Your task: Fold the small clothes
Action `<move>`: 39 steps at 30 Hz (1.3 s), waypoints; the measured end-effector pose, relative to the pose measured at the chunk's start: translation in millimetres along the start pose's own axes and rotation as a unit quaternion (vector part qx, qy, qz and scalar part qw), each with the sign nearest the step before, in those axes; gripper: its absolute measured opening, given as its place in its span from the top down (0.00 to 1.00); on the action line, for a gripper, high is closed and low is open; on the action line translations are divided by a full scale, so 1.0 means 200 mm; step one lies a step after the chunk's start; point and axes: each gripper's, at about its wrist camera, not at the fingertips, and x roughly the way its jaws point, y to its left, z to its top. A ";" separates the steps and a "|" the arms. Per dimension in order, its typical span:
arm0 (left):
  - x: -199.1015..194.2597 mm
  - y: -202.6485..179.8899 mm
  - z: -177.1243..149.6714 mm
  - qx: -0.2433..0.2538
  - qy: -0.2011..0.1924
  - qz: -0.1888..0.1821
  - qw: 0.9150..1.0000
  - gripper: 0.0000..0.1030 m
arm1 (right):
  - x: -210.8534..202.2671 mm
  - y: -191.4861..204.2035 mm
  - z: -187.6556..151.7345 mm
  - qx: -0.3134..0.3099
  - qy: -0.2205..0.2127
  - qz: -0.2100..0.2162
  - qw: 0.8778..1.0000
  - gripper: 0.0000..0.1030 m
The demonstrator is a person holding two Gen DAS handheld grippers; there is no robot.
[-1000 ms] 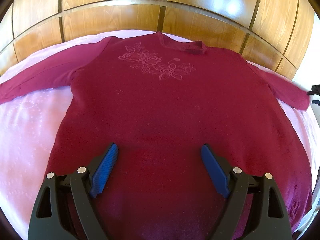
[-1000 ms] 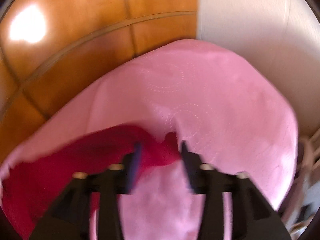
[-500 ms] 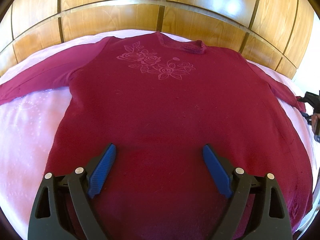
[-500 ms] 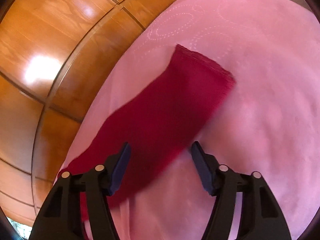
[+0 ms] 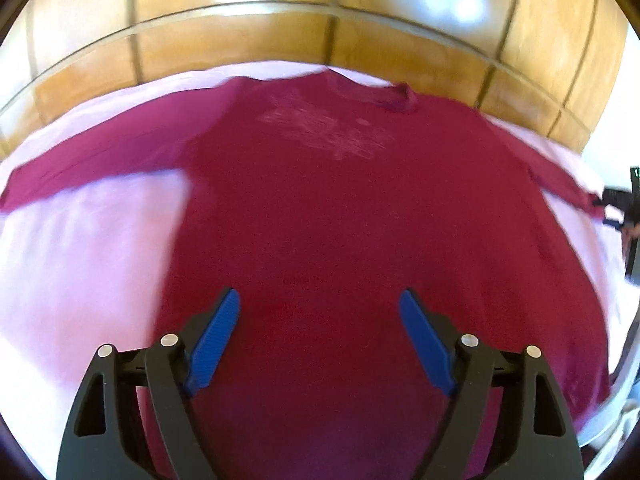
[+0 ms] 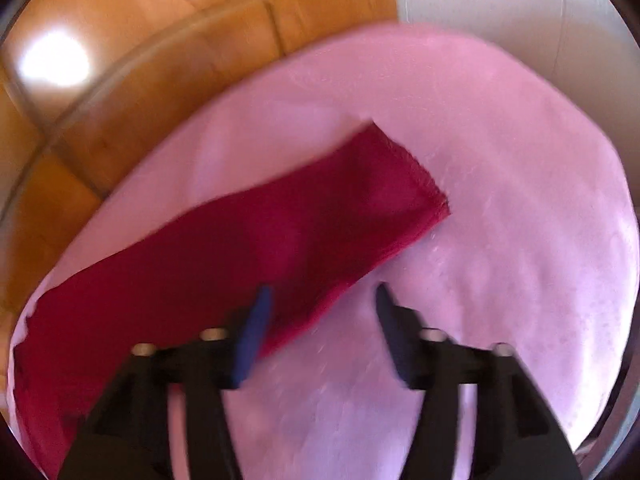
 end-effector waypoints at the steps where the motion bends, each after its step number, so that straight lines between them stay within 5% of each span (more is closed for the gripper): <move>1: -0.04 0.04 -0.02 -0.009 -0.005 0.006 1.000 0.21 | -0.06 0.03 -0.04 -0.018 0.000 0.022 1.000 0.39; 5: -0.19 0.22 -0.12 -0.043 -0.010 0.026 0.999 0.30 | -0.27 0.21 -0.28 -0.095 0.020 0.121 0.988 0.36; 10: -0.26 0.32 -0.26 -0.065 0.017 -0.005 0.998 0.30 | -0.42 0.48 -0.67 -0.184 0.078 0.221 0.954 0.39; 15: -0.23 0.30 -0.34 -0.044 0.024 -0.005 0.999 0.40 | -0.41 0.57 -0.92 -0.230 0.124 0.214 0.941 0.39; 16: -0.23 0.29 -0.34 -0.036 0.024 -0.005 0.999 0.47 | -0.40 0.57 -0.98 -0.239 0.131 0.202 0.941 0.39; 18: -0.23 0.29 -0.33 -0.035 0.027 -0.023 0.999 0.83 | -0.41 0.50 -1.01 -0.241 0.135 0.206 0.939 0.49; 19: -0.23 0.29 -0.33 -0.039 0.030 -0.037 0.998 0.86 | -0.43 0.50 -1.04 -0.243 0.136 0.210 0.937 0.53; 21: -0.24 0.28 -0.33 -0.037 0.028 -0.040 0.998 0.88 | -0.45 0.50 -1.05 -0.246 0.147 0.227 0.931 0.68; 25: -0.26 0.28 -0.33 -0.038 0.023 -0.050 0.998 0.89 | -0.52 0.51 -1.18 -0.290 0.156 0.229 0.916 0.75; 26: -0.27 0.28 -0.33 -0.037 0.021 -0.052 0.998 0.90 | -0.53 0.50 -1.19 -0.294 0.156 0.226 0.916 0.90; 33: -0.36 0.32 -0.38 -0.025 0.016 -0.051 0.998 0.92 | -0.65 0.47 -1.24 -0.320 0.131 0.223 0.911 0.93; 39: -0.37 0.38 -0.41 -0.040 0.044 -0.058 0.997 0.84 | -0.56 0.43 -1.31 -0.317 0.173 0.220 0.906 0.90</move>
